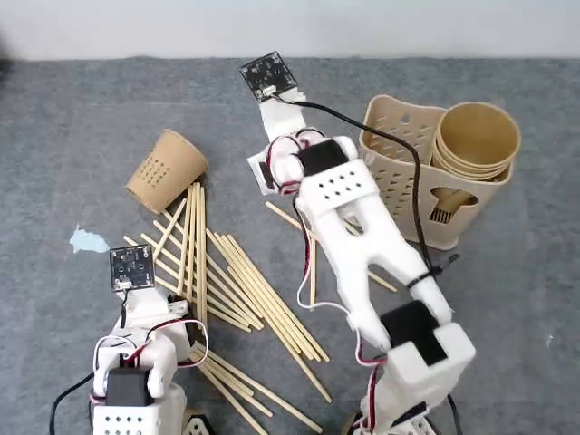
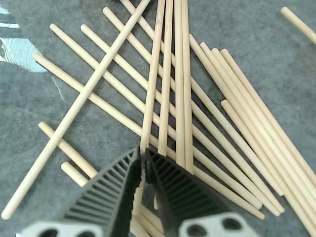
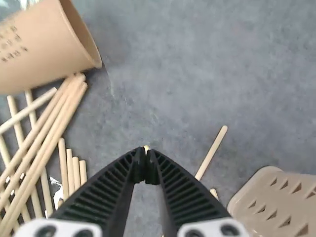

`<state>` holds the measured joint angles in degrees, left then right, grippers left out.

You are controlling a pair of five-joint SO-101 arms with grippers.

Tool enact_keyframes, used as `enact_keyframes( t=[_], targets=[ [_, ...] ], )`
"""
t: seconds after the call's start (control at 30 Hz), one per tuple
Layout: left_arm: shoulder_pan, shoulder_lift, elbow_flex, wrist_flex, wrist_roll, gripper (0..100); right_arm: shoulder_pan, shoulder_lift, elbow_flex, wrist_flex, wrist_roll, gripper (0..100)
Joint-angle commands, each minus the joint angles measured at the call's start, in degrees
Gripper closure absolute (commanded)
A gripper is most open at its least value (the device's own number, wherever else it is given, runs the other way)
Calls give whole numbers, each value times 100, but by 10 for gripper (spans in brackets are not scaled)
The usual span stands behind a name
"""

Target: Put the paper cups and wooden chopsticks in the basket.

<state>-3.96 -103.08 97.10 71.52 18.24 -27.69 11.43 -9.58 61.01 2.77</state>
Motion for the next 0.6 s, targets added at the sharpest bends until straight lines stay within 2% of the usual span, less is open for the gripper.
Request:
enact_keyframes(
  t=[0.0,0.2,0.33,0.57],
  targets=[
    [-35,-70,-57,35,-44,985,-31,-40,-624,418,-35,987],
    [-35,-70,-57,35,-44,985,-145,-13,-712,602,-35,986],
    [-35,-70,-57,35,-44,985,-180,-48,-738,1103,-35,986],
    [791,-62,-57,35,-44,985,-136,-541,-782,2299,-9,986]
  ],
)
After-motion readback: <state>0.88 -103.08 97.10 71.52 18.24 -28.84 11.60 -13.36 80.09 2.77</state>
